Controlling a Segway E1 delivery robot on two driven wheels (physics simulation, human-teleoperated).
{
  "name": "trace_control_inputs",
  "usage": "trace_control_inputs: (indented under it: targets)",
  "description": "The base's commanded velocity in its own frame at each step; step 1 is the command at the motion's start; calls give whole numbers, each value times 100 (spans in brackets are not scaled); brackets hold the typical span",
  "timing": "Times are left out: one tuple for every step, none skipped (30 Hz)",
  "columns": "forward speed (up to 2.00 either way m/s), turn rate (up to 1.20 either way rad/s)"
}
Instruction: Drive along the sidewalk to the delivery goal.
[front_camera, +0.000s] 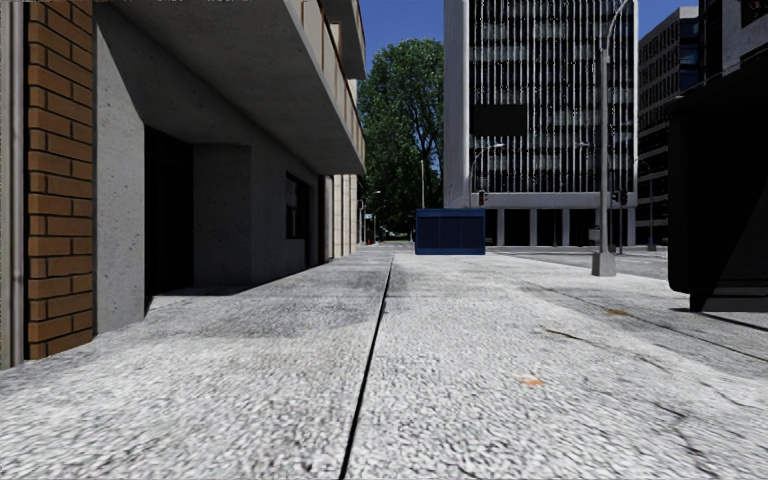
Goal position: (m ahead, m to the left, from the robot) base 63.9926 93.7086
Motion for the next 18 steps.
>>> trace_control_inputs:
  targets:
    - [200, 0]
    - [200, 0]
    - [200, 0]
    - [200, 0]
    - [200, 0]
    - [200, 0]
    - [200, 0]
    - [200, 0]
    - [200, 0]
    - [200, 0]
    - [200, 0]
    - [200, 0]
    - [200, 0]
    - [200, 0]
    - [200, 0]
    - [200, 0]
    - [200, 0]
    - [200, 0]
